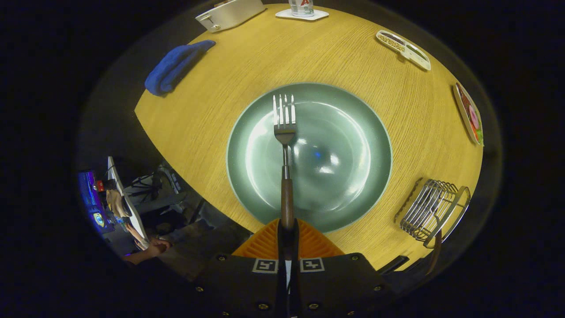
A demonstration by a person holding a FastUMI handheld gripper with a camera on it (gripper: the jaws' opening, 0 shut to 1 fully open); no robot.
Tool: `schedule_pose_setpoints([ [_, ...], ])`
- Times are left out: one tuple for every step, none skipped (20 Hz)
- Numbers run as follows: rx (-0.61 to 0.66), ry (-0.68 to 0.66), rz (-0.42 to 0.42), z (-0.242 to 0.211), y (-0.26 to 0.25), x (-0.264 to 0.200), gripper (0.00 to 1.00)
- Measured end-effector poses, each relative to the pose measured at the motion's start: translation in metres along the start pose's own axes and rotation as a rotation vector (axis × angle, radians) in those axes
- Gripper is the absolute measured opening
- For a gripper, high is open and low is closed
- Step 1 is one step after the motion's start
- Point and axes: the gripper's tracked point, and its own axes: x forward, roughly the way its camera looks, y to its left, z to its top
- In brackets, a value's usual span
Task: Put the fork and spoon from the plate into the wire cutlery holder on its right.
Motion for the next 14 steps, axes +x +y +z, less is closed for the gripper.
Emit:
schedule_pose_setpoints([
  [0.011,0.016,0.022,-0.003,0.001,-0.009,0.04],
  [0.009,0.029,0.021,-0.006,-0.002,-0.017,0.04],
  [0.0,0.04,0.006,-0.008,-0.007,-0.024,0.04],
  [-0.006,0.052,-0.012,-0.013,-0.014,-0.031,0.04],
  [-0.008,0.064,-0.021,-0.017,-0.02,-0.039,0.04],
  [-0.002,0.073,-0.023,-0.023,-0.024,-0.045,0.04],
  [0.006,0.086,-0.024,-0.028,-0.03,-0.053,0.03],
  [0.018,0.096,-0.024,-0.033,-0.036,-0.061,0.04],
  [0.03,0.107,-0.024,-0.039,-0.042,-0.069,0.04],
  [0.042,0.119,-0.024,-0.044,-0.049,-0.076,0.04],
  [0.056,0.126,-0.026,-0.049,-0.056,-0.083,0.04],
  [0.071,0.132,-0.025,-0.055,-0.063,-0.09,0.03],
  [0.086,0.137,-0.028,-0.06,-0.07,-0.096,0.04],
  [0.096,0.14,-0.036,-0.065,-0.077,-0.099,0.03],
])
